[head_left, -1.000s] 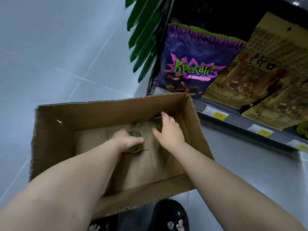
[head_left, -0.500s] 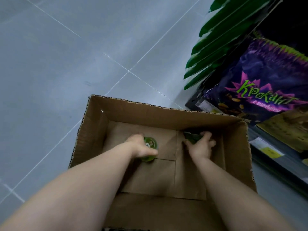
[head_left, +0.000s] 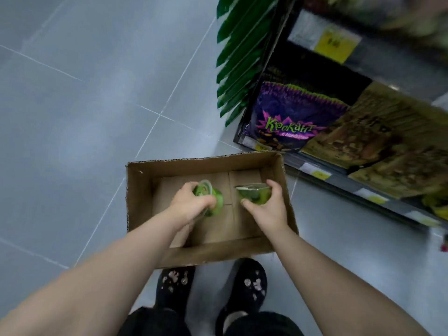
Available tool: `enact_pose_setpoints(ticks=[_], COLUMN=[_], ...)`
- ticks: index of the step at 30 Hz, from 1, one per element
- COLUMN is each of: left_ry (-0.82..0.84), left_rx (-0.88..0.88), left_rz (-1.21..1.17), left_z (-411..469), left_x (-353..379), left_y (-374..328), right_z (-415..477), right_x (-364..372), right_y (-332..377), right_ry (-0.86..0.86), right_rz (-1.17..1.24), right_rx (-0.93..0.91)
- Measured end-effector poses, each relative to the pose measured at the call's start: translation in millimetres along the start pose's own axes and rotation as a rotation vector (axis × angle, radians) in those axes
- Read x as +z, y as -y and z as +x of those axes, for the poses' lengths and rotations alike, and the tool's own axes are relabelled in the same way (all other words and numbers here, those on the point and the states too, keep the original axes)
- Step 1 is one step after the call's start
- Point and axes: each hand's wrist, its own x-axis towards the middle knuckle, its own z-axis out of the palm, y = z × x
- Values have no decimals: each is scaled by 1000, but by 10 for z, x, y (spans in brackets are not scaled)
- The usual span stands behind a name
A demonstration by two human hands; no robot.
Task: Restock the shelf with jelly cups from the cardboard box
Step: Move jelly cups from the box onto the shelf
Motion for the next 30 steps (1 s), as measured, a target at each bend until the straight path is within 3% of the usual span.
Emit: enact_pose_setpoints(ticks=[4,14,21,30], left_ry=[135,222,142,69], left_rx=[87,452,795,1180], left_rz=[-48,198,295,321], left_z=[-1123,-3759,-5089,-6692], left_x=[-451,-977,-416,587], left_y=[-603,-2848,-4061,-4928], right_z=[-862,-2791,-3577,-4412], right_x=[-765,-3318,-4952,-6753], right_y=[682,2257,2379,2178], right_ry=[-32,-302,-452,-686], right_rz=[142,226,202,179], right_rx=[19,-176,-364,-574])
